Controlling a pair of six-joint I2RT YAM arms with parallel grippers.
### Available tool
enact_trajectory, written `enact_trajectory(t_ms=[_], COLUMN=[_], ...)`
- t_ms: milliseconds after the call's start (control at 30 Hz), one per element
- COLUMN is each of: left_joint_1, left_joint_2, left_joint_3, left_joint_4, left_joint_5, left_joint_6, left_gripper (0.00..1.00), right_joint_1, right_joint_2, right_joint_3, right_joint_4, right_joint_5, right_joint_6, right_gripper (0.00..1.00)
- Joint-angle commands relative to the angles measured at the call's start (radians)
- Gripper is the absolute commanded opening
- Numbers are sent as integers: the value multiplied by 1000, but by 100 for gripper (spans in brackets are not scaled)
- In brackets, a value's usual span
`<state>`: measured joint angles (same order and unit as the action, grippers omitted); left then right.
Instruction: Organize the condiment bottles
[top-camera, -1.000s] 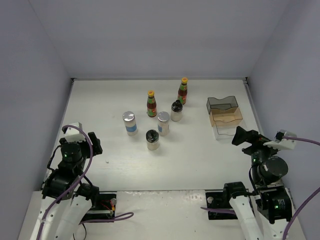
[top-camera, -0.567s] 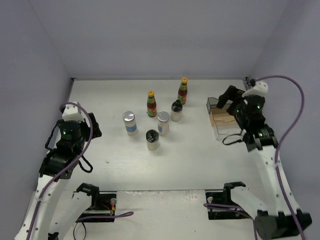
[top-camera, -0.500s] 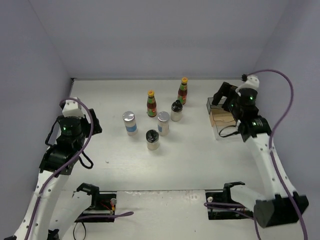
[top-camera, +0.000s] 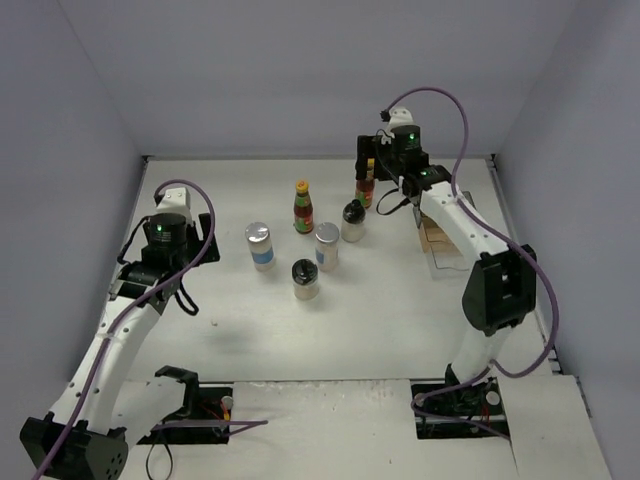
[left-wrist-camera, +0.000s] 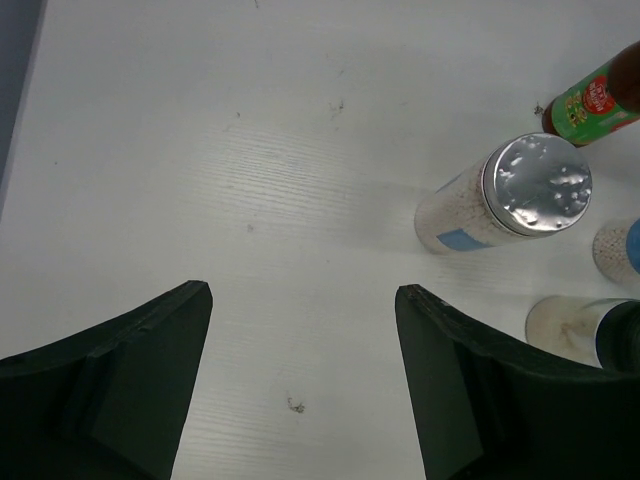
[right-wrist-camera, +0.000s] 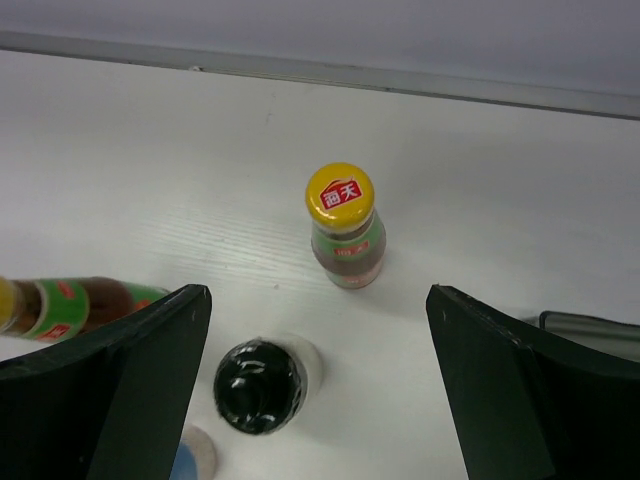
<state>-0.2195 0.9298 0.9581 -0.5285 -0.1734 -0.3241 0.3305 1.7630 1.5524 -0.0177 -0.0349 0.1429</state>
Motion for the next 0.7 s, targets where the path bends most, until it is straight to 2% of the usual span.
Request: enact_trajectory(t_ms=[0, 200, 300, 433, 600, 667], left_joint_1=[8, 8, 6, 3, 0, -3], left_joint_2=[-16, -13, -13, -16, -17, -20], left_joint_3=[27, 25, 27, 24, 24, 21], left_joint_4=[76, 71, 70, 68, 68, 70], left_joint_5=[18, 29, 25, 31, 29, 29], left_joint_6=[10, 10, 10, 11, 11, 13], left_gripper=[74, 74, 74, 74, 74, 74], right_joint_1=[-4, 2, 2, 2, 1, 1], right_joint_2=[67, 171, 217, 268, 308, 323], right_joint_3=[86, 149, 184, 218, 239, 245], right_joint_4=[68, 93, 94, 105, 125, 128], right_joint_5=[15, 72, 64, 52, 49, 44], right_joint_6=[-58, -100, -117, -127, -132, -132], right_gripper=[93, 93, 90, 76, 65, 55])
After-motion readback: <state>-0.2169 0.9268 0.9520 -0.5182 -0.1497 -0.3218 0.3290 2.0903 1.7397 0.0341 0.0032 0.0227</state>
